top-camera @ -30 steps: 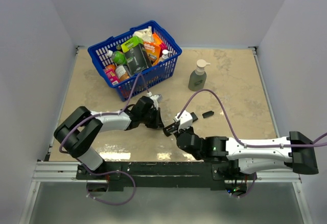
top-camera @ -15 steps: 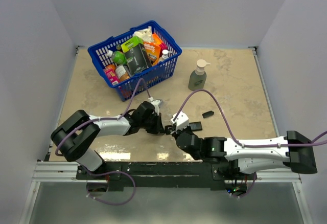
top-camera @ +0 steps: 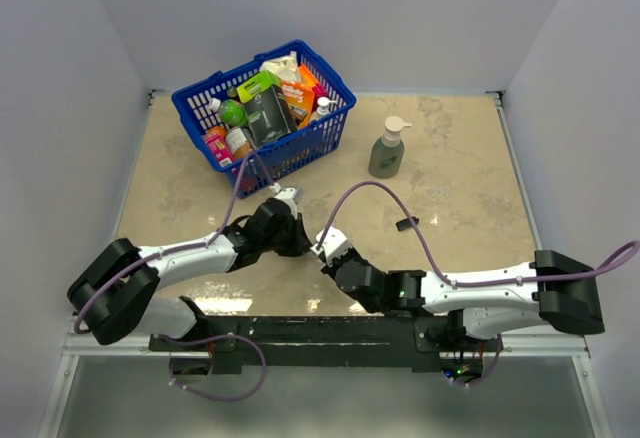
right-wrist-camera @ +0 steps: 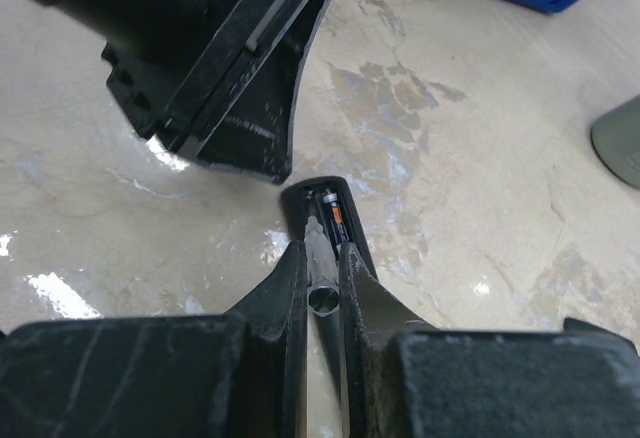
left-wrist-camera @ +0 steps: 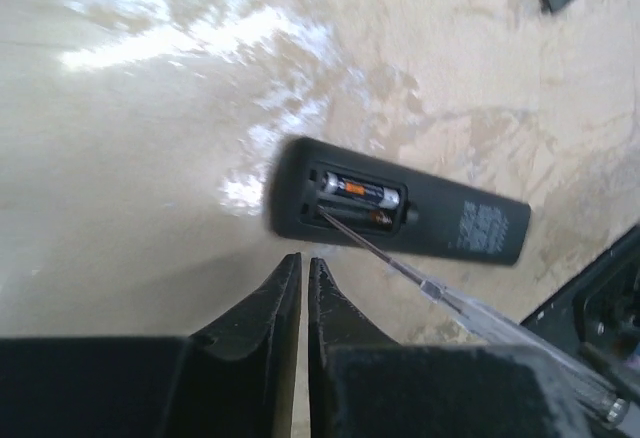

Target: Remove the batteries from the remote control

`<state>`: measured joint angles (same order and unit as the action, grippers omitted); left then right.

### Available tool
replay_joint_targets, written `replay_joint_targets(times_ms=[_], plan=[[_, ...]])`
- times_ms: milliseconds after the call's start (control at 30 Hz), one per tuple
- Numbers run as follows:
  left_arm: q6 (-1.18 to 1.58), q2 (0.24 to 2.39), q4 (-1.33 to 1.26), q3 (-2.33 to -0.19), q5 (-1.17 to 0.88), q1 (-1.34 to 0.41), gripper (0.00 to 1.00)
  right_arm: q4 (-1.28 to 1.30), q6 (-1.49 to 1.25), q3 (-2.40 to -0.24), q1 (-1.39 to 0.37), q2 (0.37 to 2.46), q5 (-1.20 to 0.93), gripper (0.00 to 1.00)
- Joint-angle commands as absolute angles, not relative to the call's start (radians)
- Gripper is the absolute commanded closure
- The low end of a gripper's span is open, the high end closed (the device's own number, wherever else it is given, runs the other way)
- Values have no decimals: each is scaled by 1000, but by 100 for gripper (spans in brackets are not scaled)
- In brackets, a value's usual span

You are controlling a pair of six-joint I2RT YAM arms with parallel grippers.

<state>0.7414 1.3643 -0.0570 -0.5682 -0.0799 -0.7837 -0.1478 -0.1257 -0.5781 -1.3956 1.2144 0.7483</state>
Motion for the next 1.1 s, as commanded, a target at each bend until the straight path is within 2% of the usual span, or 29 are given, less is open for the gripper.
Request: replay_joint_targets(times_ms=[0, 267, 400, 733, 1067], plan=[[781, 1273, 55, -575, 52, -706, 87, -250, -25, -626, -1396, 1244, 658, 100], [738, 1213, 118, -623, 68, -632, 80, -342, 93, -650, -1397, 1278, 405, 100], [701, 1218, 107, -629, 45, -630, 73, -335, 126, -661, -1396, 1284, 282, 100], [652, 1256, 90, -641, -18, -629, 69, -299, 81, -594, -1396, 1126, 423, 100], [611, 1287, 141, -663, -31, -630, 64, -284, 32, -546, -1396, 1091, 454, 100]])
